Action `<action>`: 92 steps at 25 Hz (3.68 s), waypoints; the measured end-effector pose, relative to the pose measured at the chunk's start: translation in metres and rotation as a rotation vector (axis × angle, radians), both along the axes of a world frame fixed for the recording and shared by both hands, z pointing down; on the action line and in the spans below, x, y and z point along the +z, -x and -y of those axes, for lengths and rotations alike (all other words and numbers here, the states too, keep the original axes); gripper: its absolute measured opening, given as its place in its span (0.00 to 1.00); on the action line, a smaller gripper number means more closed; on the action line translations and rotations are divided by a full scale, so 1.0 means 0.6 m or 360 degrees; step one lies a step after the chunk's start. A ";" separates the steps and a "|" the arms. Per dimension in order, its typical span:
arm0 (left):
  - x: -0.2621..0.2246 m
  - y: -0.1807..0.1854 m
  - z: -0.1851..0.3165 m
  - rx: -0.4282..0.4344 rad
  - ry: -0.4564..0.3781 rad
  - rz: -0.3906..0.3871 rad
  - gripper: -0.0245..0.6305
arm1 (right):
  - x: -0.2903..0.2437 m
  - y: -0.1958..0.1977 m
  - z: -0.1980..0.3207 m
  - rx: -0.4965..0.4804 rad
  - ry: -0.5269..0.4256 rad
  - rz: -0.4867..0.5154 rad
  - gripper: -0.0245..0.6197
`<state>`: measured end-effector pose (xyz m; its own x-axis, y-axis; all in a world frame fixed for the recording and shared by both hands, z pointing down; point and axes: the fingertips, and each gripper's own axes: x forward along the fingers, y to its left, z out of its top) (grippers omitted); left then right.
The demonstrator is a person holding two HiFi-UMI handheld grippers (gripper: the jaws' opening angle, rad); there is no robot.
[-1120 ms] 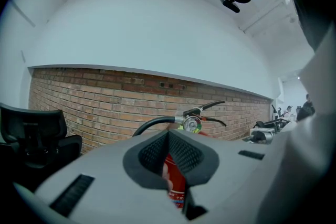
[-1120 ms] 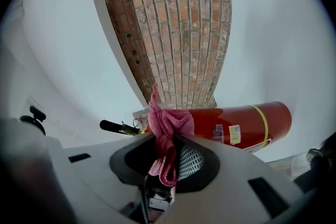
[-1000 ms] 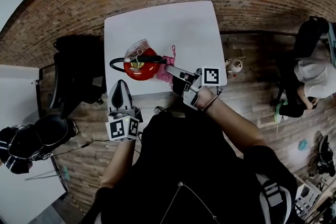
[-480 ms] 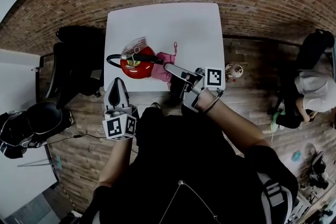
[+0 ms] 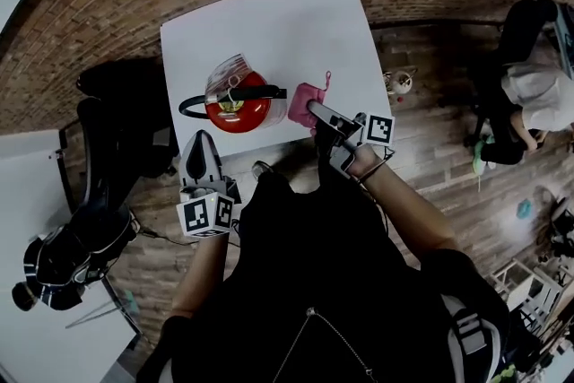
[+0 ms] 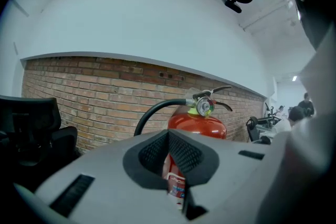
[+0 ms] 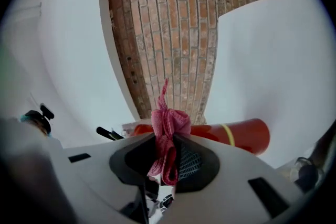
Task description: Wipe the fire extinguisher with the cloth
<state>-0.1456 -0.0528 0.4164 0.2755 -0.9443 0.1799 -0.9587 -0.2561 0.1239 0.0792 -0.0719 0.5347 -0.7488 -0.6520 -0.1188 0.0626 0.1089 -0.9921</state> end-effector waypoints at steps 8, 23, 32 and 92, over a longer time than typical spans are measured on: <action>0.025 0.022 0.001 0.0251 0.0085 0.0040 0.08 | 0.232 0.042 -0.060 0.0190 0.0340 -0.0289 0.19; 0.068 0.062 0.010 0.0406 0.0157 0.0094 0.08 | 0.425 0.104 -0.059 0.0295 0.0519 -0.0474 0.19; 0.071 0.077 0.014 0.0487 0.0160 0.0089 0.08 | 0.432 0.129 -0.049 0.0358 0.0526 -0.0487 0.19; 0.023 0.024 0.013 0.0598 0.0048 -0.0102 0.08 | -0.041 0.119 -0.058 0.0448 0.0084 -0.0034 0.19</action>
<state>-0.1600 -0.0604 0.4305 0.6130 -0.7700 0.1770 -0.7887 -0.5835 0.1935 0.0078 -0.0371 0.5101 -0.5396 -0.8394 -0.0650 0.0160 0.0669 -0.9976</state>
